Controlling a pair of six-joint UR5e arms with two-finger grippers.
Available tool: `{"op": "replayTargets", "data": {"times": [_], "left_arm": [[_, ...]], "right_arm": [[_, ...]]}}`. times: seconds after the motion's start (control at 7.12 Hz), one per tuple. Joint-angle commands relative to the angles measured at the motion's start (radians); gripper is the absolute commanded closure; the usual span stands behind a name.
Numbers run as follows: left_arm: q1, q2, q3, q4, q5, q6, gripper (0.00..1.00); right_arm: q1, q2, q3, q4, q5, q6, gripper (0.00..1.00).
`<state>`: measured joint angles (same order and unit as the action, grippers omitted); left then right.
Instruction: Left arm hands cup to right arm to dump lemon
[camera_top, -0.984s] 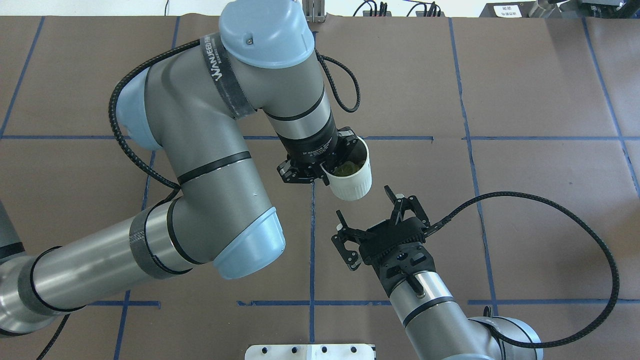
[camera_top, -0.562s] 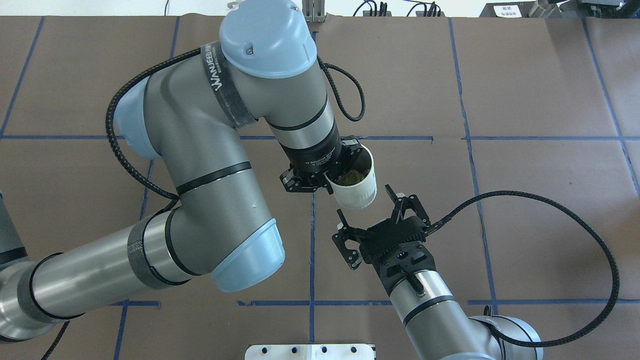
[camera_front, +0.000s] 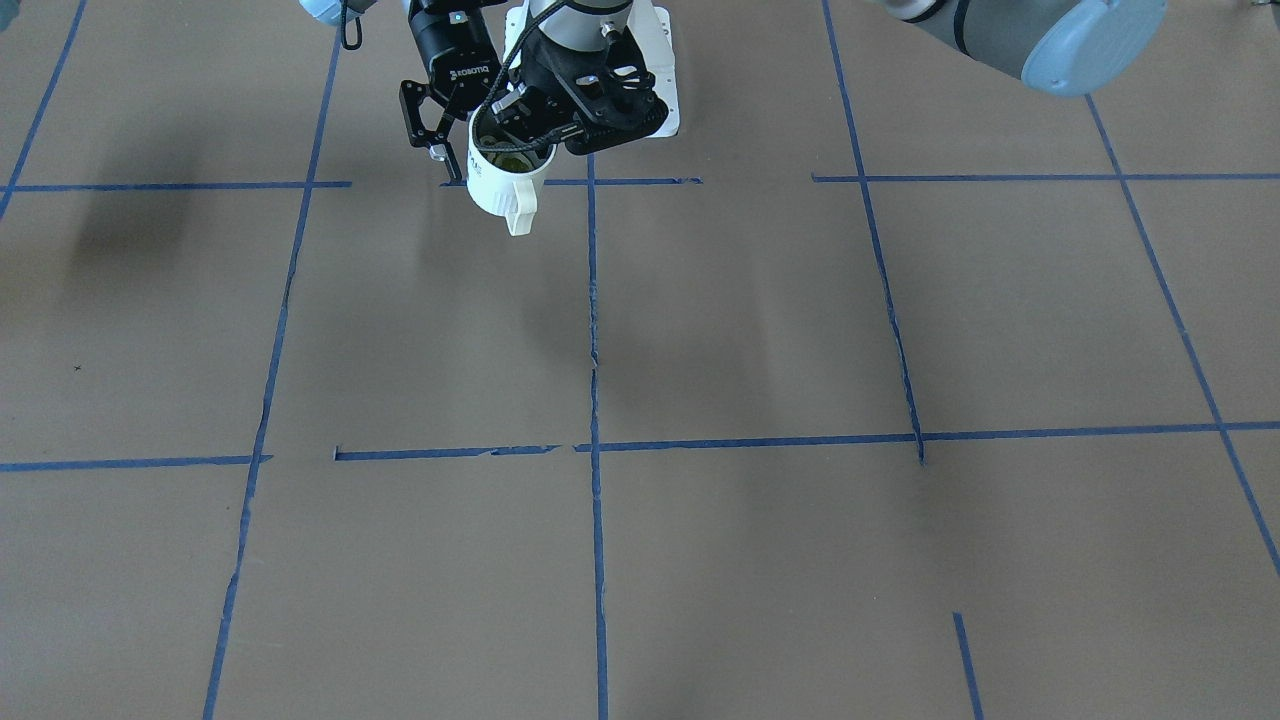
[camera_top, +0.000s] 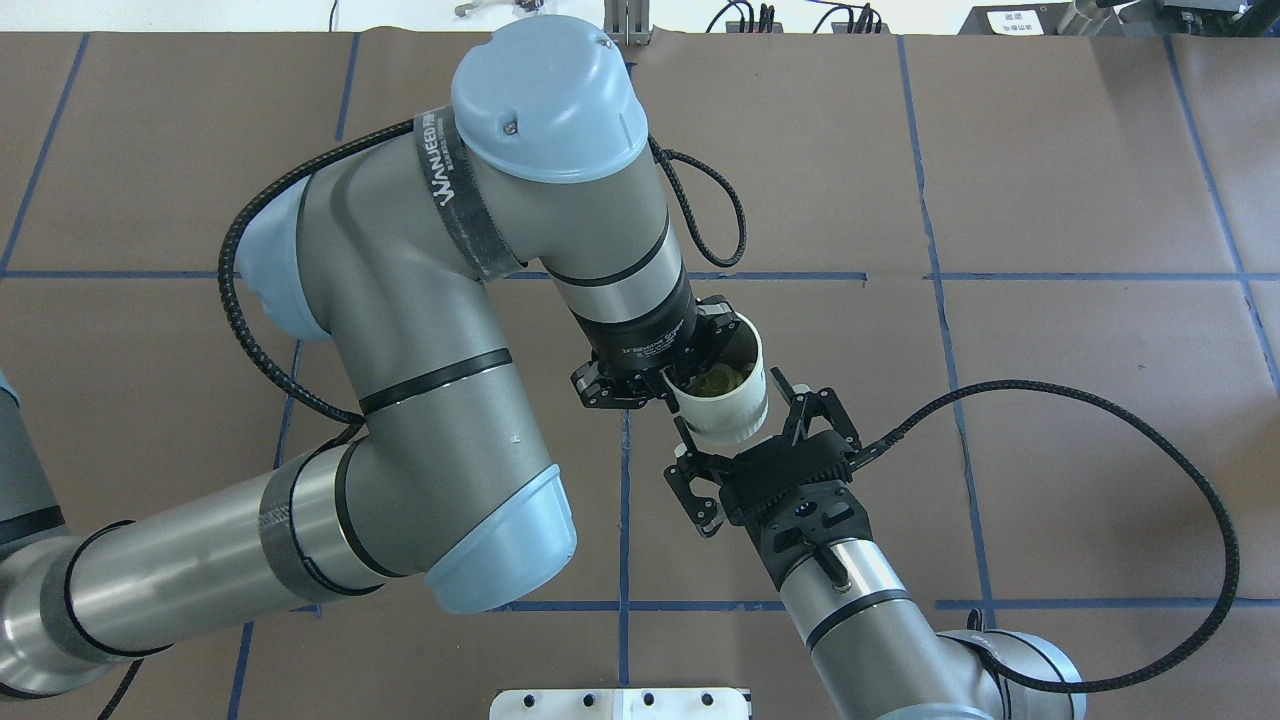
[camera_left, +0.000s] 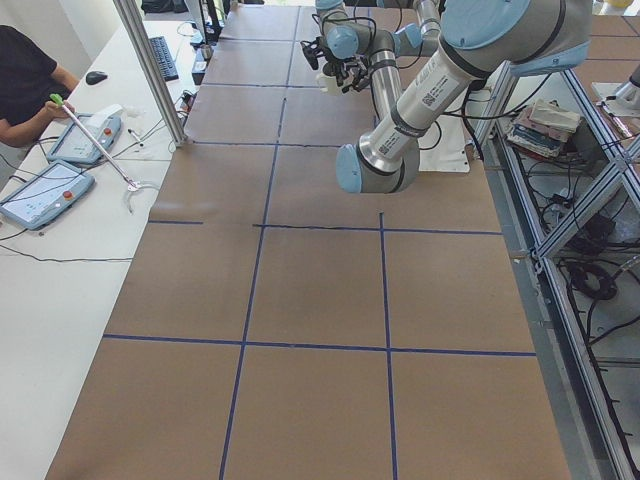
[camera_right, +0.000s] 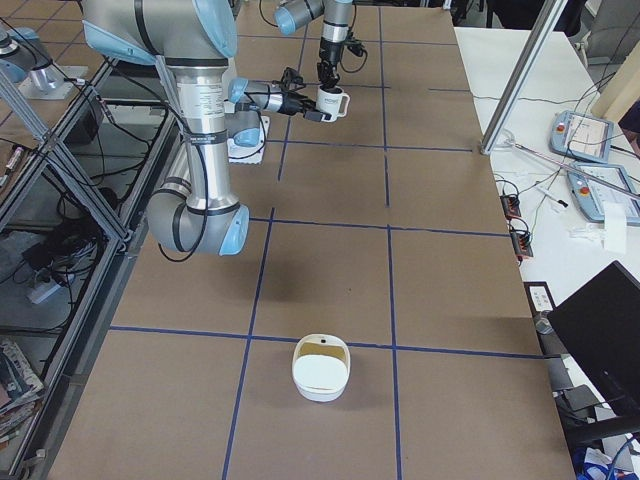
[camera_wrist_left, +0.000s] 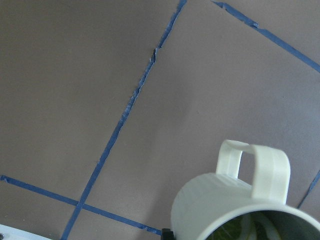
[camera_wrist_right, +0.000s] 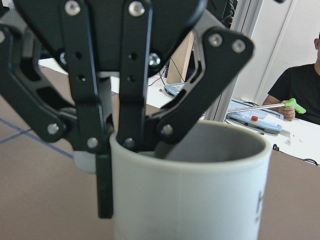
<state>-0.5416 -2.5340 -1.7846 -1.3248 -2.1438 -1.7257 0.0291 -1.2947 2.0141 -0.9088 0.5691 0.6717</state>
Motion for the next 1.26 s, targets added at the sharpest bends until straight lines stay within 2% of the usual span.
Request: {"op": "replayTargets", "data": {"times": [0.0, 0.14, 0.28, 0.42, 0.56, 0.7, 1.12], "left_arm": [[0.022, 0.0, -0.016, -0.002, -0.001, 0.0, 0.89], [0.026, 0.0, -0.022, -0.004, -0.005, 0.0, 0.83], [0.026, 0.001, -0.028, -0.004, -0.014, 0.003, 0.68], [0.026, 0.003, -0.036, -0.005, -0.013, 0.009, 0.09], [0.025, 0.006, -0.067, -0.004, -0.008, 0.003, 0.0], [0.014, 0.023, -0.137, -0.001, -0.001, 0.003, 0.0], [-0.121, 0.062, -0.22, 0.004, 0.004, 0.011, 0.0]], "right_arm": [[0.0, 0.0, 0.0, -0.001, 0.0, 0.0, 0.01], [0.0, 0.0, 0.0, -0.001, 0.0, -0.001, 0.07], [0.003, -0.002, 0.0, -0.001, 0.0, -0.001, 0.35], [0.005, -0.002, -0.002, -0.002, 0.0, -0.003, 0.59], [0.006, -0.003, -0.009, -0.002, 0.0, -0.007, 0.67], [0.008, -0.005, -0.023, -0.002, -0.012, -0.017, 0.69], [0.014, -0.015, -0.032, 0.002, -0.02, -0.011, 0.73]]}}
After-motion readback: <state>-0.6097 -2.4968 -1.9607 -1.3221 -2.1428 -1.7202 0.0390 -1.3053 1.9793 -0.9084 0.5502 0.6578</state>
